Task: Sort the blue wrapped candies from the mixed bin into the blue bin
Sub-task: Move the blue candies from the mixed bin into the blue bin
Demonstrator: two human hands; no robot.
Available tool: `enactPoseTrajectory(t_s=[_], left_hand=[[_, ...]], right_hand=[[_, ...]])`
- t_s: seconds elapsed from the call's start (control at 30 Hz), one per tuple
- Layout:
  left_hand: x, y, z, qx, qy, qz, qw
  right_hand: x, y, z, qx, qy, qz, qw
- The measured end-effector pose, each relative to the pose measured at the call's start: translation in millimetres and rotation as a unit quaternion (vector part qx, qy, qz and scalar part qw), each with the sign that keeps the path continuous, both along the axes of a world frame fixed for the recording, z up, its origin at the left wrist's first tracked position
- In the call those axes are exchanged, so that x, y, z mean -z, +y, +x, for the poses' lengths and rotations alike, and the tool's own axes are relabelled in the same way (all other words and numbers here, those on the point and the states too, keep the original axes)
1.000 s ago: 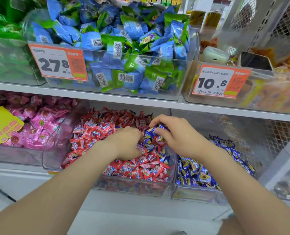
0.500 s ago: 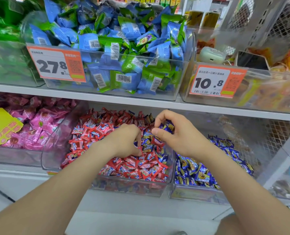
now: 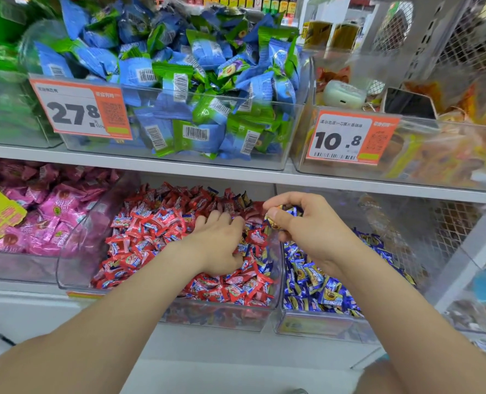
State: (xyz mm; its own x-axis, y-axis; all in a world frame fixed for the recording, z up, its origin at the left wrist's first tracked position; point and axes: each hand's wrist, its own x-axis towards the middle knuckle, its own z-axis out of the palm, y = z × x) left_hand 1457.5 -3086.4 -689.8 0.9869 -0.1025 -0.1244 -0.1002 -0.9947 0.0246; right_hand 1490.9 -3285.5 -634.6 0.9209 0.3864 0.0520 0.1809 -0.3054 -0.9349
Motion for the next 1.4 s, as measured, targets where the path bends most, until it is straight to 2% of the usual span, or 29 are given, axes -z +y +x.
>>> enactPoseTrajectory(t_s=[0.2,0.37,0.43,0.63,0.77,0.9,1.0,1.17,1.23,1.33,1.4], left_hand=[[3.9,1.5,15.3,-0.009,0.001,0.026,1.000],[7.5,-7.8,18.3,0.004,-0.024,0.111,0.994],[6.3,-8.5,17.0,0.003,-0.028,0.116,0.993],[-20.7,8.5,-1.9,-0.054,-0.016,-0.083,0.995],[-37.6,13.6,-25.3,-0.033,0.014,-0.200,0.979],[-47.6,6.9,-43.1,0.007,-0.027,-0.284,0.958],[-52.5,1.5,-52.2,0.015,-0.057,-0.322,0.945],[-54.1,-10.9,-53.3,0.015,-0.130,-0.325,0.937],[-51.6,-20.8,-50.2,-0.011,-0.166,-0.342,0.925],[-46.6,-42.5,-46.7,-0.036,-0.176,-0.380,0.908],[-48.1,-62.2,-44.9,-0.001,-0.173,-0.379,0.909]], right_hand=[[2.0,-0.1,-1.9,-0.039,-0.017,-0.034,0.999],[2.3,-2.2,-1.6,-0.051,-0.017,-0.034,0.998],[3.5,-3.4,-0.1,-0.051,-0.020,-0.035,0.998],[4.3,-5.9,1.1,-0.027,-0.040,-0.052,0.998],[2.4,0.9,-1.9,0.006,-0.044,-0.112,0.993],[-4.3,14.5,-12.6,0.041,-0.071,-0.138,0.987],[-11.9,21.5,-20.7,0.052,-0.118,-0.159,0.979],[-16.0,16.6,-30.0,0.040,-0.093,-0.142,0.985],[-15.3,3.9,-28.5,0.048,-0.062,-0.130,0.988],[-13.2,-27.4,-16.7,0.081,0.041,-0.083,0.992],[-7.7,-53.8,-4.8,0.117,0.041,-0.130,0.984]])
